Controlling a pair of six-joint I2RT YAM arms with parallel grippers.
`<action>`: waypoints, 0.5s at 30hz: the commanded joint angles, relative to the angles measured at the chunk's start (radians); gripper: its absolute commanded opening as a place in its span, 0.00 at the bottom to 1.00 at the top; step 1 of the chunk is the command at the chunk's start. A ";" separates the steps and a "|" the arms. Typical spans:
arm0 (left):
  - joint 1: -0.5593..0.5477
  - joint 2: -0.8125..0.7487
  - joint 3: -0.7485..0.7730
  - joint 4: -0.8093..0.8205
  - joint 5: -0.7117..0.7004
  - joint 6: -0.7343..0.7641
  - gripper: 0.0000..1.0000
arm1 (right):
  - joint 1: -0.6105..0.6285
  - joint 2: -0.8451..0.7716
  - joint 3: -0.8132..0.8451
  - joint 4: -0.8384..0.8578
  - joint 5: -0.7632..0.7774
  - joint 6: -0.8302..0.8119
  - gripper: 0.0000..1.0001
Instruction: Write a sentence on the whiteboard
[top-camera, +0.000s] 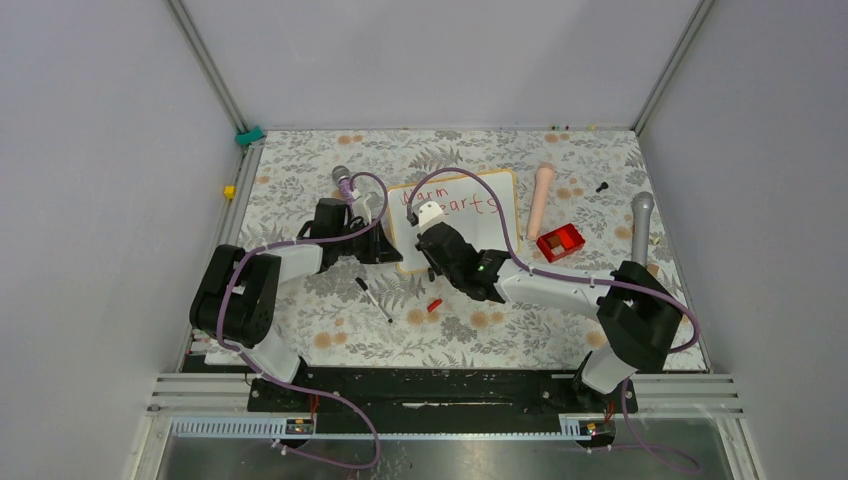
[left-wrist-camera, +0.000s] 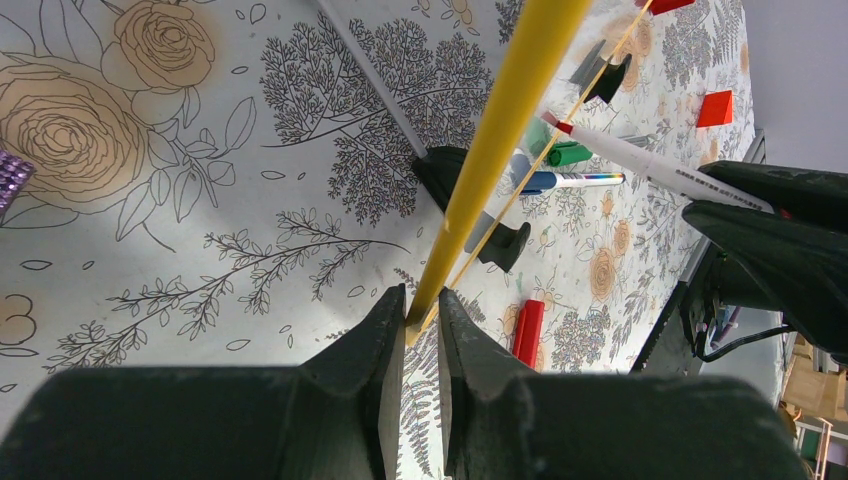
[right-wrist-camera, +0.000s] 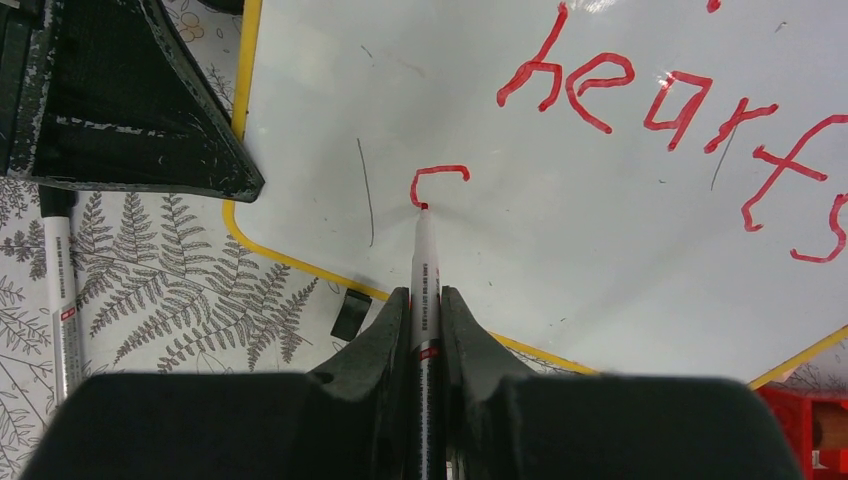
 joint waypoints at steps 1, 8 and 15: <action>0.010 0.009 0.037 0.022 -0.028 0.011 0.00 | -0.013 -0.022 0.014 -0.022 0.082 -0.007 0.00; 0.011 0.008 0.037 0.022 -0.028 0.011 0.00 | -0.020 -0.035 0.011 -0.022 0.089 -0.003 0.00; 0.011 0.008 0.037 0.022 -0.027 0.011 0.00 | -0.023 -0.054 0.011 -0.052 0.083 -0.005 0.00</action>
